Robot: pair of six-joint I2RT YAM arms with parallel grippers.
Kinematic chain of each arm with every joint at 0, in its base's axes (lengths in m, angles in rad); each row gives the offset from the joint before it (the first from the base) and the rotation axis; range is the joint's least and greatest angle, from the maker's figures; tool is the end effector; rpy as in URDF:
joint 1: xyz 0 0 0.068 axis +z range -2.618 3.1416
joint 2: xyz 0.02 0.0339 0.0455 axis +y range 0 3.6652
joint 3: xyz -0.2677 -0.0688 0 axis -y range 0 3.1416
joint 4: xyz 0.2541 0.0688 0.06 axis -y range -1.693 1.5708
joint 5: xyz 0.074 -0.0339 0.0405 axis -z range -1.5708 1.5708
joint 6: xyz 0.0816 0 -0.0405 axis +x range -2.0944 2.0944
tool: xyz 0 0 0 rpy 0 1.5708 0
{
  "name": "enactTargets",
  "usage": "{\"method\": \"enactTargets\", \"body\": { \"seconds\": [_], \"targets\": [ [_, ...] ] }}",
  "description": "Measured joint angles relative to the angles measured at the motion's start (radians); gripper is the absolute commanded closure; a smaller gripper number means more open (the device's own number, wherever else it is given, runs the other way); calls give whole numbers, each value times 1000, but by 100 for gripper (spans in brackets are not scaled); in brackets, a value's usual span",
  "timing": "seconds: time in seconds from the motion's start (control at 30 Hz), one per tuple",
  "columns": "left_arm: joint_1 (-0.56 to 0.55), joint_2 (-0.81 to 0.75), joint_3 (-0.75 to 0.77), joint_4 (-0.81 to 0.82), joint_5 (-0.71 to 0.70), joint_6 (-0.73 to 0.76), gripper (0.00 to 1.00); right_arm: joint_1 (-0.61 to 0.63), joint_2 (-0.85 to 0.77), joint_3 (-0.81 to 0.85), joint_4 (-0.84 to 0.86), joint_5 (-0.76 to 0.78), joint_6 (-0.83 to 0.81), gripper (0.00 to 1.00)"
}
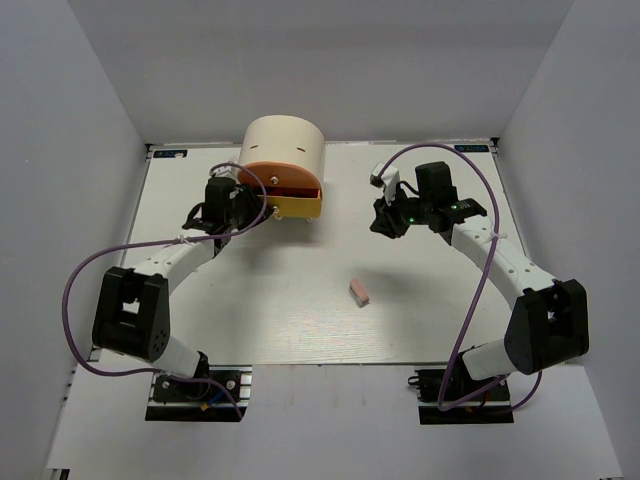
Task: Sort the stationery into containers
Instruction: Close the drawer in the storage box.
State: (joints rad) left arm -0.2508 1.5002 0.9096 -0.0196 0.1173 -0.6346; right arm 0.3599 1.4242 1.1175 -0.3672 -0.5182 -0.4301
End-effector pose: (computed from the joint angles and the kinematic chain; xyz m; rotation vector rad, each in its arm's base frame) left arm 0.3586 -0.1017 0.2000 -0.3608 2.2173 -0.6203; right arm 0.3175 0.1627 0.2684 -1.0937 1.9020 0.5398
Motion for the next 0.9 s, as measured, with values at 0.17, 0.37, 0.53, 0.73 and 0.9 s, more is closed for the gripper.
{"method": "enactTargets", "body": {
  "seconds": [0.17, 0.37, 0.53, 0.73, 0.9],
  "targets": [
    [0, 1, 0, 38, -21, -32, 56, 0, 0, 0, 0, 1, 0, 69],
    [0, 3, -2, 81, -39, -69, 56, 0, 0, 0, 0, 8, 0, 69],
    [0, 18, -3, 116, -48, -97, 56, 0, 0, 0, 0, 12, 0, 69],
    [0, 30, -10, 144, -52, -125, 56, -1, 2, 0, 0, 15, 0, 69],
    [0, 34, -16, 163, -55, -142, 56, -1, 3, 0, 0, 18, 0, 69]
  ]
}}
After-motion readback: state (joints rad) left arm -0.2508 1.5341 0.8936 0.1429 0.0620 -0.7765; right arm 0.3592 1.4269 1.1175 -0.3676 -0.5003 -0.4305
